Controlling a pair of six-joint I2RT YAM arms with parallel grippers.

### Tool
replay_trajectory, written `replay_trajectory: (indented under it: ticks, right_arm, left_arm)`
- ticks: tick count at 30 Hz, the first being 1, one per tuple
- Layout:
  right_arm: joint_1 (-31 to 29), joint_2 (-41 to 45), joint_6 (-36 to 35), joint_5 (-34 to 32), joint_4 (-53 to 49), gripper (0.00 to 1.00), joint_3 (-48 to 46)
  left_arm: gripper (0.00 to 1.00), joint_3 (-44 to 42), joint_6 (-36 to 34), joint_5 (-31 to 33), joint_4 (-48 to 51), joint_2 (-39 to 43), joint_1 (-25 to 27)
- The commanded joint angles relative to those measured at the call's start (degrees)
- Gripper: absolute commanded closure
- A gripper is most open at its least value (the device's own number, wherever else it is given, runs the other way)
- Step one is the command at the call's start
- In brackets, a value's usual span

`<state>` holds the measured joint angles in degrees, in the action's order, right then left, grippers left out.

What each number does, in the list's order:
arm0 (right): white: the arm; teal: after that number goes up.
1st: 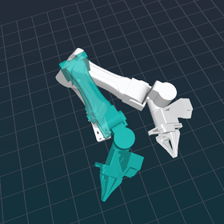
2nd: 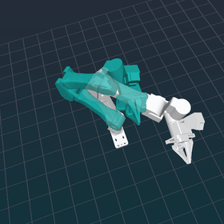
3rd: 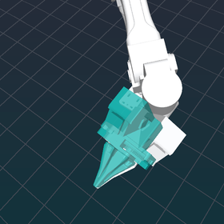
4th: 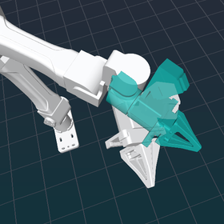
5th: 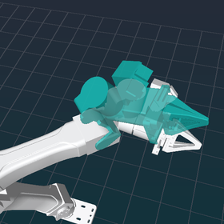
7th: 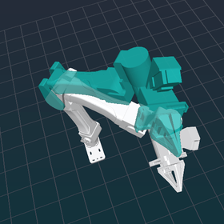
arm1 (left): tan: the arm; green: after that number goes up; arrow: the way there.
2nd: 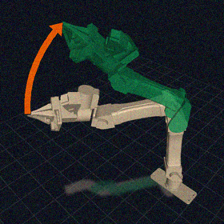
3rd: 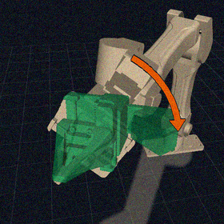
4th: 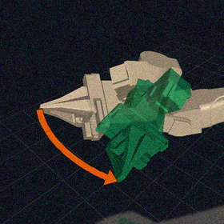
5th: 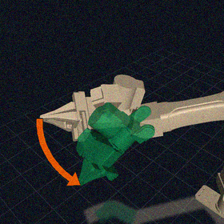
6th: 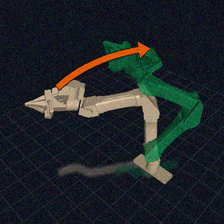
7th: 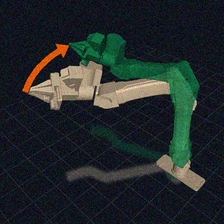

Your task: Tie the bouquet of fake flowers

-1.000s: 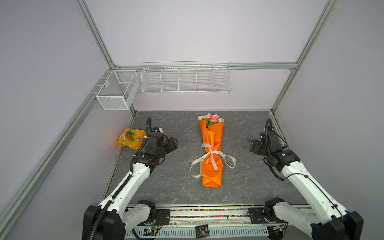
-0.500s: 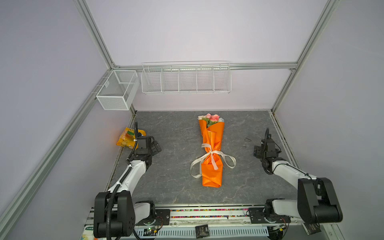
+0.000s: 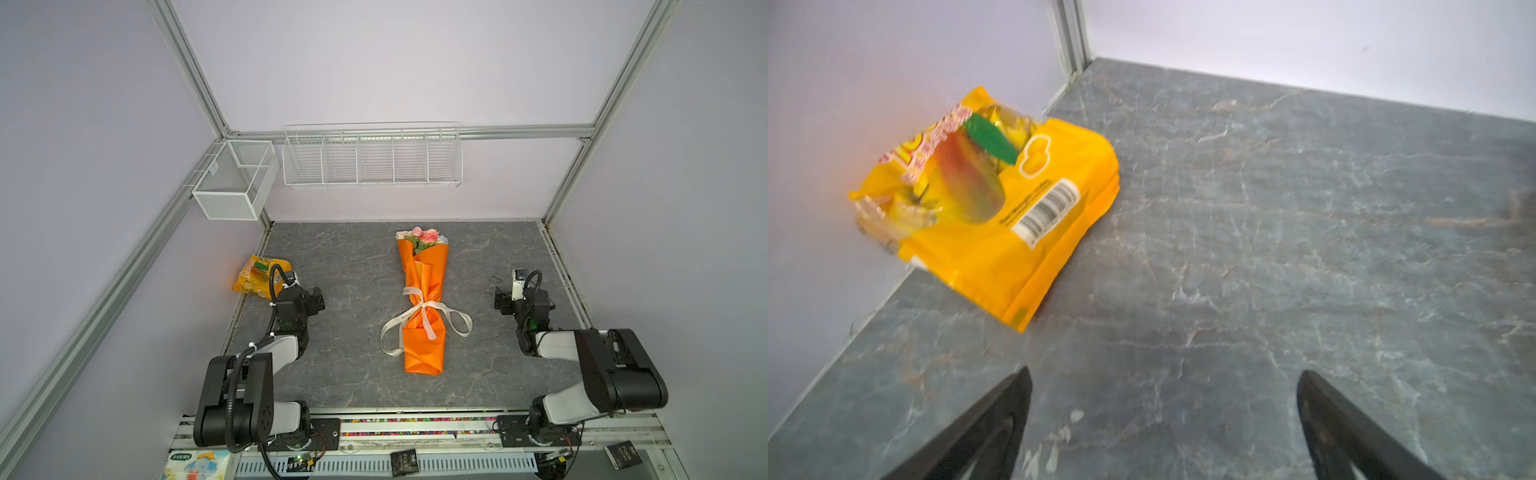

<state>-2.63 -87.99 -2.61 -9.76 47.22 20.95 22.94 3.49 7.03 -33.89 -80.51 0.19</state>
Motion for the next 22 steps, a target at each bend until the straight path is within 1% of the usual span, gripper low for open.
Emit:
replay_trajectory:
  ticks: [1, 2, 3, 4, 5, 6, 7, 9, 11, 22]
  right_arm:
    - [1.04, -0.22, 1.3, -2.22, 4.83, 0.11, 0.18]
    - [1.0, -0.85, 1.27, -2.33, 6.67, 0.11, -0.12]
    - [0.98, -0.23, 1.34, -2.44, 4.56, 0.11, 0.35]
    - [0.98, 0.51, 1.5, -2.22, 2.83, 0.11, 0.59]
    - [1.0, 0.0, 1.26, -2.49, 4.69, 0.11, 0.21]
    - [0.91, -0.33, 1.21, -2.62, 5.58, 0.11, -0.02]
    - [0.94, -0.07, 1.33, -2.49, 4.4, 0.11, 0.33]
    - [1.14, 0.21, 1.43, -2.23, 3.81, 0.11, 0.5]
    - [1.06, -0.01, 1.29, -2.25, 4.56, 0.11, 0.31]
    - [1.1, -0.06, 1.31, -2.02, 4.02, 0.11, 0.53]
  left_arm:
    - [0.0, -3.29, -2.07, -5.92, -23.4, -8.76, -0.41]
    - [0.0, -3.77, -1.45, -6.44, -24.42, -8.28, -1.1]
    - [0.01, -2.77, -0.71, -5.11, -18.47, -5.91, -1.24]
    - [0.0, -0.9, 1.03, -1.45, -12.97, -5.07, -1.24]
    - [0.01, 0.18, 0.96, -0.62, -13.64, -6.45, -1.24]
    - [0.01, -0.46, -0.64, -0.63, -16.1, -7.48, -0.86]
    - [0.01, -1.23, -0.64, -0.05, -19.26, -8.38, -0.54]
    - [0.01, -0.98, -0.6, -0.24, -17.63, -7.71, -0.49]
    - [0.01, -1.27, -0.74, -0.02, -18.99, -8.21, -0.53]
    - [0.01, -1.23, -0.79, -0.25, -18.76, -8.09, -0.54]
